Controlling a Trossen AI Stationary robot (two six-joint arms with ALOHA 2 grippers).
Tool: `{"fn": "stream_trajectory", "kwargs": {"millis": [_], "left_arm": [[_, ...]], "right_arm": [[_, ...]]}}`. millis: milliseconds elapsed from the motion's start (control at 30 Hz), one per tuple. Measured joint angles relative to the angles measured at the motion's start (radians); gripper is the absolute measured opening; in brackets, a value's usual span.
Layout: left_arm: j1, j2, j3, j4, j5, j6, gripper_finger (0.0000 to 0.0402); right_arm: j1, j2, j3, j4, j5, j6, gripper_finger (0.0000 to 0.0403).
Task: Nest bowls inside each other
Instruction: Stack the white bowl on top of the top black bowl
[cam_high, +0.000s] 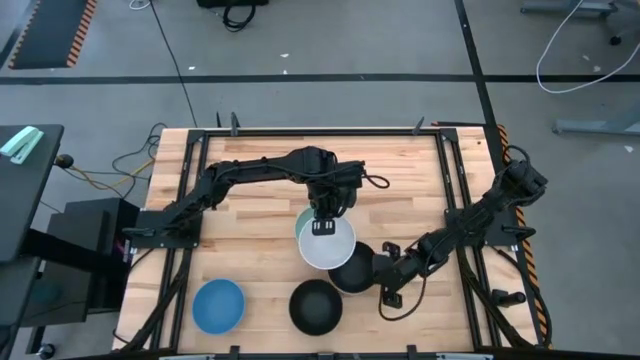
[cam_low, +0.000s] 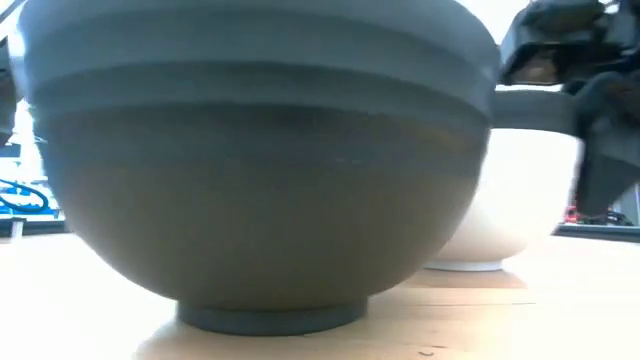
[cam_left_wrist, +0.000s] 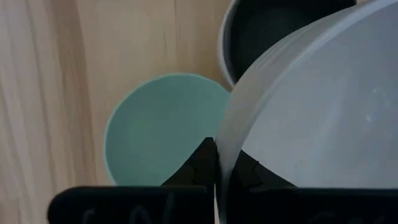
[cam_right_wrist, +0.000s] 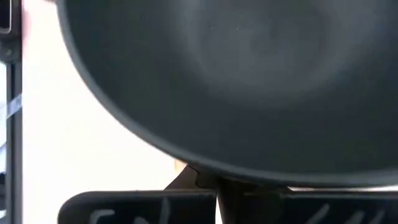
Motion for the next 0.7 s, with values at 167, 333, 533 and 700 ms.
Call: {"fn": "stream_trajectory", "kwargs": {"millis": [167, 333, 533, 700], "left_arm": [[-0.024, 0.0, 0.0, -0.013, 0.001, 0.0, 0.001], [-0.048, 0.0, 0.0, -0.02, 0.002, 0.0, 0.0014], [-0.071, 0.0, 0.0, -0.033, 0.016, 0.006, 0.0012], [-0.085, 0.0, 0.0, -0.035, 0.017, 0.009, 0.0015]], "right_arm": [[-0.075, 0.04, 0.021, -0.004, -0.047, -0.078, 0.0], [-0.131, 0.074, 0.048, -0.001, -0.059, -0.158, 0.0], [-0.163, 0.073, 0.075, 0.034, -0.07, -0.26, 0.0], [-0.197, 0.079, 0.088, 0.039, -0.074, -0.32, 0.0]]}}
